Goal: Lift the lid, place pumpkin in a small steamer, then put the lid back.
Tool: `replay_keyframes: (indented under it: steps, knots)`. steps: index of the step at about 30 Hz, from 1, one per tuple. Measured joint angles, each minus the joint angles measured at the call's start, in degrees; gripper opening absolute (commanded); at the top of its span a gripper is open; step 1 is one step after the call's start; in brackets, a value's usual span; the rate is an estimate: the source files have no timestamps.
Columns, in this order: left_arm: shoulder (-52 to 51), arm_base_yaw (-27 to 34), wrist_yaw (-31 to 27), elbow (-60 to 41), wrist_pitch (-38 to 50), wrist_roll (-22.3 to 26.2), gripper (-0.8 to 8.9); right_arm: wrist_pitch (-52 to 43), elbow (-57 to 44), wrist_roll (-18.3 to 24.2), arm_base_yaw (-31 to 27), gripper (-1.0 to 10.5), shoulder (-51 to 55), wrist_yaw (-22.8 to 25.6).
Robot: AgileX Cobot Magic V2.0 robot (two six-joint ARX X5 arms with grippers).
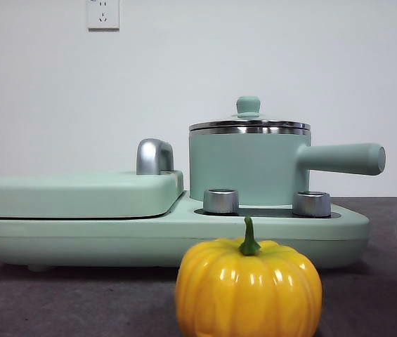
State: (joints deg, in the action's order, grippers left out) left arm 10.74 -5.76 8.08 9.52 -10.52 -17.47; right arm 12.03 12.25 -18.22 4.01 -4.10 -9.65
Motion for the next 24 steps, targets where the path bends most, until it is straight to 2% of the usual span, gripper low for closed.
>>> replay_keyframes:
  steps: [6,11,18,21,24]
  knots:
    - [10.8,-1.9,3.6,10.7,-4.9,0.3,0.1,10.8,13.2,-0.7,0.0,0.2,-7.5,-5.1]
    - [20.3,-3.3,6.9,21.3,-9.5,4.0,0.1,17.3,22.9,0.5,0.0,0.2,-15.0,-11.5]
    - [32.5,-5.5,8.3,36.5,-16.3,8.7,0.1,25.3,32.2,5.4,0.0,0.2,-24.8,-23.3]
    - [36.5,-6.5,11.3,41.3,-19.1,10.4,0.09,25.9,34.0,7.9,0.0,0.2,-27.1,-26.2]
    - [38.5,-7.3,12.7,43.2,-18.2,10.9,0.09,25.6,34.4,9.4,0.0,0.2,-28.1,-27.6]
